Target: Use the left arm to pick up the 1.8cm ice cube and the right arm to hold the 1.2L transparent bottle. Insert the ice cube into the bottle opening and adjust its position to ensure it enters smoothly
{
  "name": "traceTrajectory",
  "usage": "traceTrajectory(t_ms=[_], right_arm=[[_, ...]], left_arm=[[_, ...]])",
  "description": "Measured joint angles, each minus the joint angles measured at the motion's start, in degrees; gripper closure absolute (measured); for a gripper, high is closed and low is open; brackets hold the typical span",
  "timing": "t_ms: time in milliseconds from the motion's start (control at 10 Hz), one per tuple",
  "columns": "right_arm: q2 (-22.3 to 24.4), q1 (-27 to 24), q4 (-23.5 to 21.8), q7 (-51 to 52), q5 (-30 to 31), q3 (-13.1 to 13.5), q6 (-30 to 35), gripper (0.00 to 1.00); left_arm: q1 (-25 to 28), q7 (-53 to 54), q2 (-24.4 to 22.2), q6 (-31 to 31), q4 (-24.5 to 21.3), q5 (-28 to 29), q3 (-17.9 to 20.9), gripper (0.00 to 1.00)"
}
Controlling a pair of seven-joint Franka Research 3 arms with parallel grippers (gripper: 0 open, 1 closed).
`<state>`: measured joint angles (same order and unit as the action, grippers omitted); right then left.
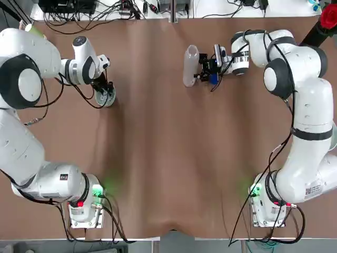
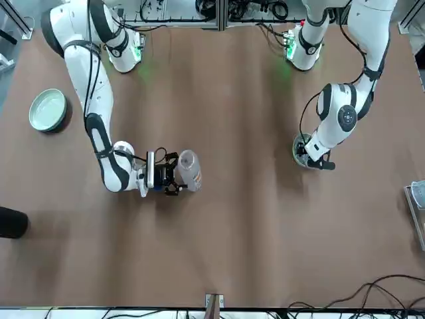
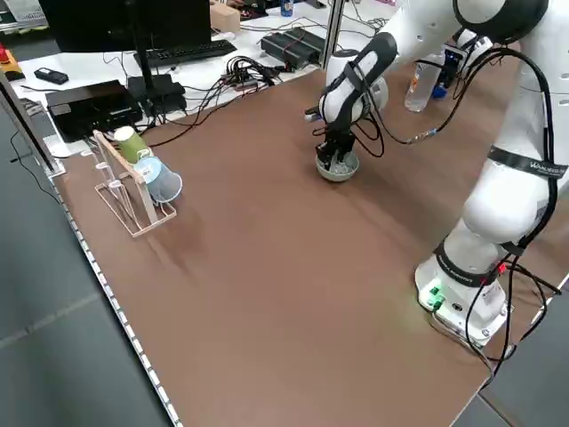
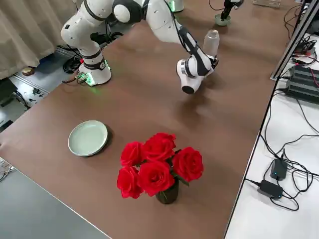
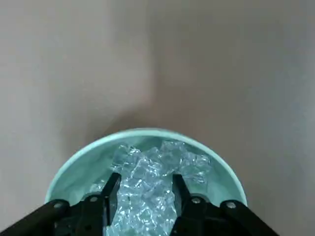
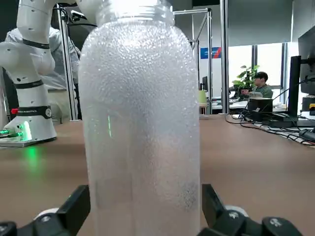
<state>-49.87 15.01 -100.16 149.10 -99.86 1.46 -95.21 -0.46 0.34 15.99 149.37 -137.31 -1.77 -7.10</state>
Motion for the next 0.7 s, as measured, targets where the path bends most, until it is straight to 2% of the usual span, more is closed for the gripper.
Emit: traceTrajectory(t_ms=[700], right_arm=[[-0.1,0.0,0.0,0.0,0.0,0.0,0.0,0.0]], left_arm=[[0.0,0.0,-4.3,-4.0,0.3,0.0,0.0,0.52]])
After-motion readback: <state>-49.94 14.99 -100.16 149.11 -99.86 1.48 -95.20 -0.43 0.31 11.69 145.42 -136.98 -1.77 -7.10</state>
